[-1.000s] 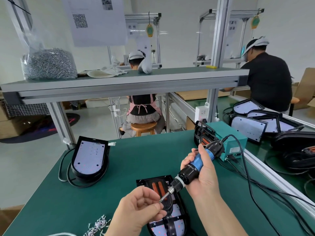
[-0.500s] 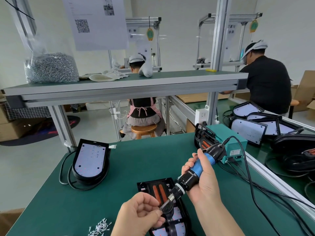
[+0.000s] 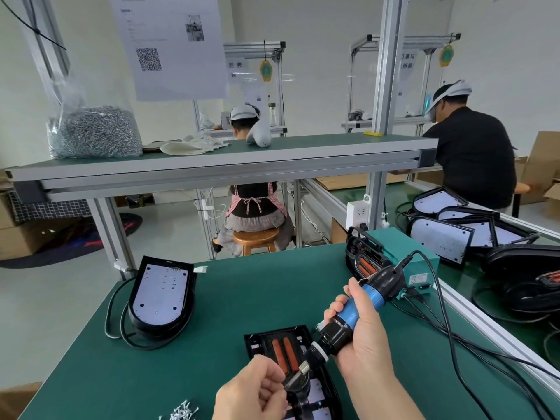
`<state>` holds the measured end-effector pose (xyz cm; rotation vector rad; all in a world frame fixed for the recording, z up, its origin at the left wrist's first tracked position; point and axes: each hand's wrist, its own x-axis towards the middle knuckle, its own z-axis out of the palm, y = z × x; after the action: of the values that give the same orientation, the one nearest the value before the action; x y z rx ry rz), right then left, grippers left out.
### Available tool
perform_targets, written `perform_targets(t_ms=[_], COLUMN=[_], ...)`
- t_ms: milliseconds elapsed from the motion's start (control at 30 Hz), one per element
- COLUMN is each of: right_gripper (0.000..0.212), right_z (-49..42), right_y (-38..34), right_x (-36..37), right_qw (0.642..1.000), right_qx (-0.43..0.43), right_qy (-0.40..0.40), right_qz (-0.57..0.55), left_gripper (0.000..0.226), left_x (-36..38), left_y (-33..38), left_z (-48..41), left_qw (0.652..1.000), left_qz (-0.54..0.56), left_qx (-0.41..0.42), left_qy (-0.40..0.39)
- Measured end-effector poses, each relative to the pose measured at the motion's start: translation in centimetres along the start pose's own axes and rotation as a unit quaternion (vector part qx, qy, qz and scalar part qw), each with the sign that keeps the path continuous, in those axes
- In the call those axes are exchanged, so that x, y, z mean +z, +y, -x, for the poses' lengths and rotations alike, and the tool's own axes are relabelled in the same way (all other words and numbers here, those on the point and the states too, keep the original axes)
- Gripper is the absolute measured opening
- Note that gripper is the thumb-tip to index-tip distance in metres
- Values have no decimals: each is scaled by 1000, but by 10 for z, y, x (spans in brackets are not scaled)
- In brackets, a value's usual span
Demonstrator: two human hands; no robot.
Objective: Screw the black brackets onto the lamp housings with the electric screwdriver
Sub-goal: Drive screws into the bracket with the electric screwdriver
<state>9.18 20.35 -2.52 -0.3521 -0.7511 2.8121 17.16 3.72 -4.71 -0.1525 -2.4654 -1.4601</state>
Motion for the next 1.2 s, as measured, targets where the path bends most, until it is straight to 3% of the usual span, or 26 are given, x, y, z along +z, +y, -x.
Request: perform_targets(t_ms=[100, 167, 200, 367, 433, 533, 633, 800, 900, 1000, 1067, 1200], right_gripper=[34, 32, 32, 30, 30, 30, 30, 30, 33, 33, 32, 29], right_z=[-3, -4, -4, -4, -3, -1, 0, -3, -7, -12, -15, -19], right_y=[3, 4, 4, 6, 6, 7, 6, 4, 0, -5, -9, -13], right_x=[-1, -2, -3, -8, -10, -10, -9, -5, -3, -1, 0, 7], right_qw=[999, 998, 997, 996, 996, 996, 996, 996, 996, 995, 995, 993], right_qx=[-27, -32, -30, -22, -21, -16, -14, -22, -22, -31, -40, -80], right_qy=[35, 56, 62, 80, 81, 78, 78, 80, 85, 91, 90, 82], right_qz=[19, 23, 24, 28, 30, 34, 27, 19, 18, 9, 8, 17], left_gripper=[33, 16, 19, 76, 82, 76, 39, 5, 29, 35, 35, 31], left_x=[3, 7, 9, 13, 17, 21, 21, 18, 18, 15, 11, 7], left_y=[4, 11, 16, 31, 30, 22, 13, -8, -15, -22, -28, -36], left_z=[2, 3, 3, 2, 2, 1, 0, -1, -3, -9, -15, -21], left_qw=[984, 956, 943, 899, 896, 893, 897, 950, 980, 979, 974, 966], left_qz=[-114, -194, -219, -260, -261, -257, -262, -190, -77, -30, -1, 32], left_qx=[120, 197, 219, 270, 271, 274, 272, 213, 129, 53, -43, -233], left_qy=[58, 97, 121, 226, 237, 249, 232, 129, 132, 194, 220, 106])
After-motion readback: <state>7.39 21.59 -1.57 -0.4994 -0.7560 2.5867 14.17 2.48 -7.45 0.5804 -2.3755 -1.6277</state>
